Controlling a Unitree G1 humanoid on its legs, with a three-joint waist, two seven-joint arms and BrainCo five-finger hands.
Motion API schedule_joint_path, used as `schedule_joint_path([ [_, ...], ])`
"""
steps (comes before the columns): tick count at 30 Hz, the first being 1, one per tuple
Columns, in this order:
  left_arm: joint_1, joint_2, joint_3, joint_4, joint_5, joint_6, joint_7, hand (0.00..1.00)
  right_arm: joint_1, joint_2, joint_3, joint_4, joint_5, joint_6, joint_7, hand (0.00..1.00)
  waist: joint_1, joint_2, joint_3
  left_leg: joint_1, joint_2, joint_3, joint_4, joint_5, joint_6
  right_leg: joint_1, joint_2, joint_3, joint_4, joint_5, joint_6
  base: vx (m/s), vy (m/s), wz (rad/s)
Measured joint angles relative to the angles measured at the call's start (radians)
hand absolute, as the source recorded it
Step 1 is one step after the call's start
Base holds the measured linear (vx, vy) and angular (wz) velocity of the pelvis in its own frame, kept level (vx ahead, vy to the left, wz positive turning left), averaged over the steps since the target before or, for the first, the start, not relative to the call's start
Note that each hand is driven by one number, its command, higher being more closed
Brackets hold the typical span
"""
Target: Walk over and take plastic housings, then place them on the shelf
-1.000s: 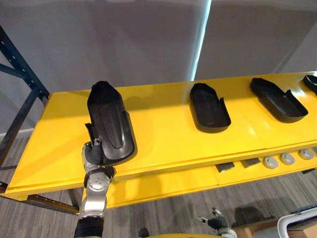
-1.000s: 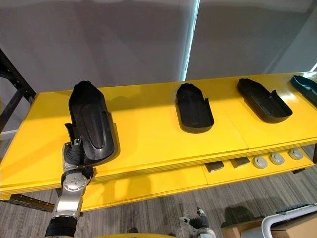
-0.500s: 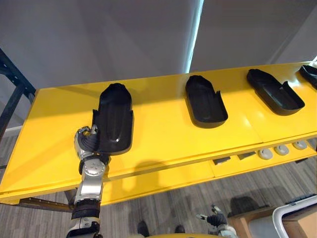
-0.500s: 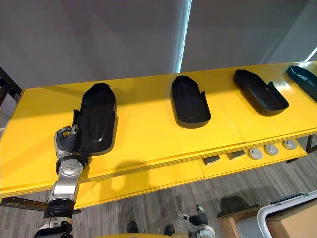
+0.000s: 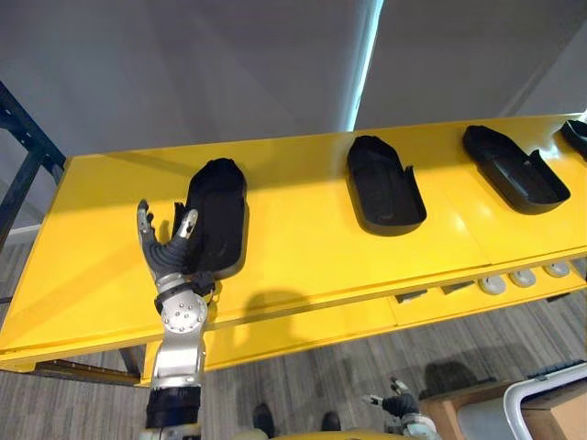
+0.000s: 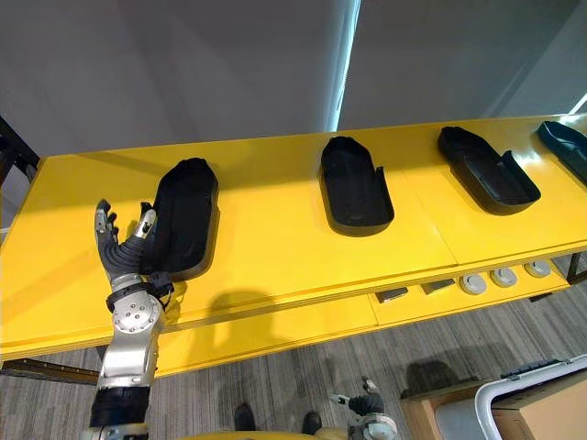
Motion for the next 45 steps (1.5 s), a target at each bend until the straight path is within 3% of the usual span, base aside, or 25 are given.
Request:
schedule_joint_path([
  [2,0.072,-0.012,-0.038,-0.104,0.063,-0.031,-0.019,1.0,0.003,0.0,0.0,0.0,0.002,-0.006,0.0,0.0,0.003,0.003,0.001,0.0,0.005,-0.003,-0.005,-0.001,0.0,0.0,0.0,0.0,0.002,0.0,0.0,-0.02,-0.008,0.01],
  [5,0.166,-0.033,-0.049,-0.162,0.137,-0.041,-0.046,1.0,0.009,-0.002,0.0,-0.001,0.002,-0.009,0.0,0.0,0.022,0.009,0.005,-0.001,0.007,-0.005,-0.005,-0.006,-0.001,0.0,0.0,0.0,0.01,-0.001,0.0,-0.04,-0.005,0.01],
  [10,0.278,-0.07,-0.065,-0.16,0.182,-0.043,-0.095,1.0,0.025,-0.01,0.001,-0.005,0.002,-0.018,0.001,0.0,0.051,0.013,0.007,-0.006,0.008,-0.013,-0.005,-0.011,0.001,0.0,0.0,-0.006,0.016,-0.003,0.004,-0.04,-0.003,0.07],
  [13,0.3,-0.075,-0.073,-0.134,0.231,-0.041,-0.111,1.0,0.026,-0.008,0.003,-0.009,0.002,-0.018,0.001,0.0,0.051,0.013,0.006,-0.006,0.008,-0.016,-0.005,-0.008,-0.001,0.0,0.0,-0.013,0.02,-0.005,0.007,-0.01,-0.004,0.04],
  [21,0.285,-0.053,-0.078,0.076,0.384,0.022,-0.15,1.0,0.043,-0.001,0.01,-0.041,0.002,-0.014,0.002,0.0,0.05,0.012,0.0,0.014,0.008,0.0,-0.005,0.0,-0.002,-0.001,-0.002,-0.001,0.031,-0.01,0.014,0.0,0.001,-0.05],
  [27,0.206,-0.031,-0.088,0.172,0.495,0.061,-0.15,1.0,0.042,-0.001,0.009,-0.04,0.001,-0.013,0.003,0.0,0.047,0.012,-0.001,0.013,0.006,0.002,-0.005,-0.001,-0.002,-0.001,-0.002,0.004,0.012,-0.009,0.013,0.0,-0.002,-0.01],
  [33,0.137,0.004,-0.103,0.216,0.524,0.064,-0.151,1.0,0.035,-0.001,0.009,-0.035,0.001,-0.004,0.005,0.0,0.04,0.009,-0.003,0.0,0.004,0.004,-0.005,-0.002,-0.002,-0.002,-0.001,0.004,-0.002,-0.008,0.012,0.03,-0.011,0.0],
  [41,0.05,0.049,-0.11,0.287,0.523,0.061,-0.161,1.0,0.005,-0.002,0.009,-0.019,0.001,-0.003,0.023,0.0,-0.004,0.009,-0.003,0.001,-0.002,0.025,-0.005,-0.003,-0.002,-0.002,0.0,0.023,-0.019,0.0,0.009,0.01,-0.011,-0.08],
  [45,0.036,0.054,-0.117,0.299,0.523,0.06,-0.169,1.0,-0.007,-0.002,0.008,0.0,0.001,-0.002,0.023,0.0,-0.007,0.01,-0.003,0.0,-0.001,0.026,-0.005,-0.003,-0.002,-0.004,0.002,0.026,-0.02,0.005,0.009,-0.03,-0.008,-0.01],
])
